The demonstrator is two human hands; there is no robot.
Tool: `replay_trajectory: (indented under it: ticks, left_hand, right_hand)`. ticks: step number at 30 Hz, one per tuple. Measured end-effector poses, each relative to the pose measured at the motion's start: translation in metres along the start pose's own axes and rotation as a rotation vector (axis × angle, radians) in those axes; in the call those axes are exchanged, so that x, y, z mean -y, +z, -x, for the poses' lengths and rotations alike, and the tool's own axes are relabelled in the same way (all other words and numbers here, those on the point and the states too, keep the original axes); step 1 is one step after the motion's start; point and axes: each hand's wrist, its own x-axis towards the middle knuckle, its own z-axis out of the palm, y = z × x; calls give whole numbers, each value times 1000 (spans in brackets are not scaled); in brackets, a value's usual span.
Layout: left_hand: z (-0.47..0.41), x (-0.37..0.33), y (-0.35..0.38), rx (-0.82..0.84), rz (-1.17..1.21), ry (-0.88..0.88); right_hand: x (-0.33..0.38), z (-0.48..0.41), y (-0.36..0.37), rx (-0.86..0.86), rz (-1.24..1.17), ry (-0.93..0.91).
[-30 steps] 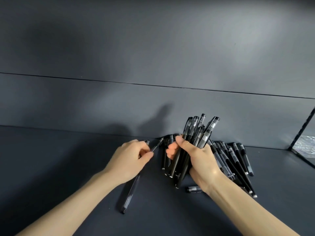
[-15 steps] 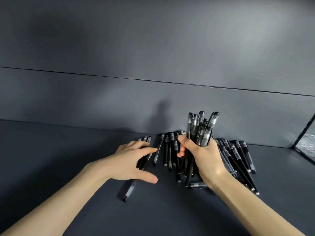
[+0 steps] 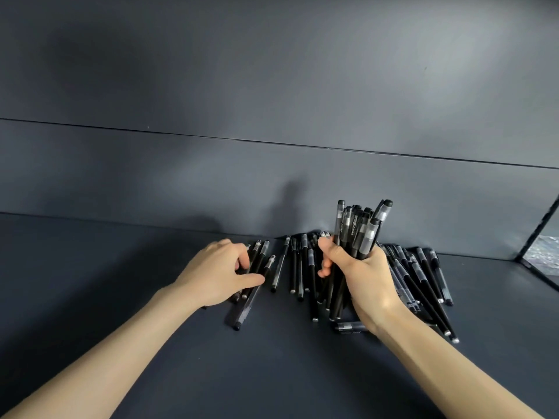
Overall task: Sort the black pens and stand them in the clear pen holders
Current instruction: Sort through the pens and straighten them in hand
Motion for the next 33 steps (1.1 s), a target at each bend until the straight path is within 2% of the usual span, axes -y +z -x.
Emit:
replay_trajectory:
  ticks: [4,8,14,18,23,24,26,28,29,31,33]
  left_hand:
    - [1,-4,5,53,43,-31]
    - [2,-13,7,2,35,-51]
    - [0,-18,18,23,-168,-22]
    - [-2,-22,19,-28,-229,20]
    - [4,-24,12,-135,-97,-42]
    - [5,-26,10,-190,-17,-45]
    - [11,-35,6,-242,291,24]
    - [20,-51,5,-149,586,161]
    - [24,-59,6,-75,658,223]
    - [25,-64,12,18,682,271]
    - [17,-55,19,-31,597,255]
  right_hand:
    - [-1,1,2,2,-51,46]
    - [1,3,5,7,-77,80]
    - [2,4,4,29,-59,109]
    - [3,5,4,46,-134,145]
    - [5,5,5,36,-136,182]
    - [4,4,5,36,-158,200]
    - [5,4,7,37,-182,221]
    - [5,3,6,32,-183,229]
    - [6,3,5,25,-180,241]
    - [9,2,3,0,-176,255]
    - [12,0,-1,-60,-202,247]
